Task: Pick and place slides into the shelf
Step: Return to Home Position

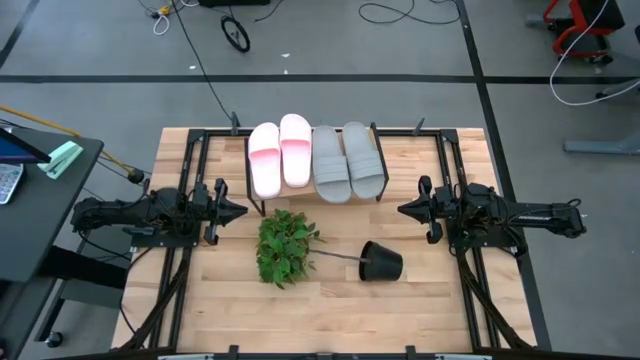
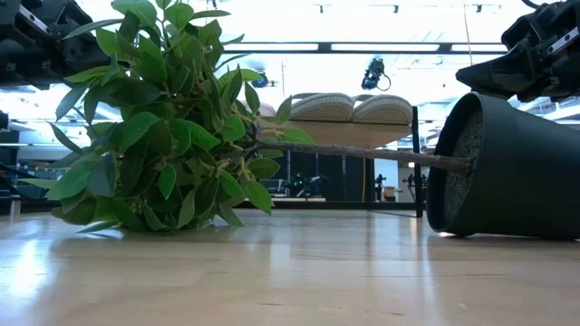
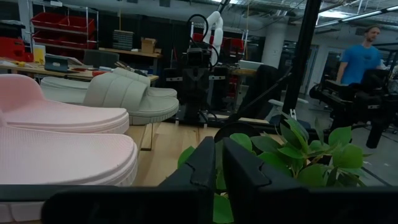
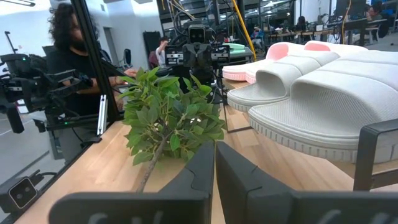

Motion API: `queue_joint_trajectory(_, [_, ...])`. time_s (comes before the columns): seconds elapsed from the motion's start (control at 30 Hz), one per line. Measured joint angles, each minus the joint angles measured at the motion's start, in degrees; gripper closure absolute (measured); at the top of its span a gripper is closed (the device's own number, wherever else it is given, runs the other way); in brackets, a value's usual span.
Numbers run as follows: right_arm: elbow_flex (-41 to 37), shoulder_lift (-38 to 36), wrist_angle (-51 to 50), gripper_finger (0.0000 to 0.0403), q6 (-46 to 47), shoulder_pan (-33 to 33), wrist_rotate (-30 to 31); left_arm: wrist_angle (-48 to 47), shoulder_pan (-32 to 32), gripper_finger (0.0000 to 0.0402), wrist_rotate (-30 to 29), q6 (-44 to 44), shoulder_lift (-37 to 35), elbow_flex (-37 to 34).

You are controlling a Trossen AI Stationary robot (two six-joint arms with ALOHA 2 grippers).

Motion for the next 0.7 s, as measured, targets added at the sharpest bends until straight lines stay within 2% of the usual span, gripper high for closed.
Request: queue_joint_trajectory(0.7, [0.0,0.0,0.0,0.038,0.0,0.0,0.0,0.0,0.0,0.0378,0.0,0.0,0.0,0.0])
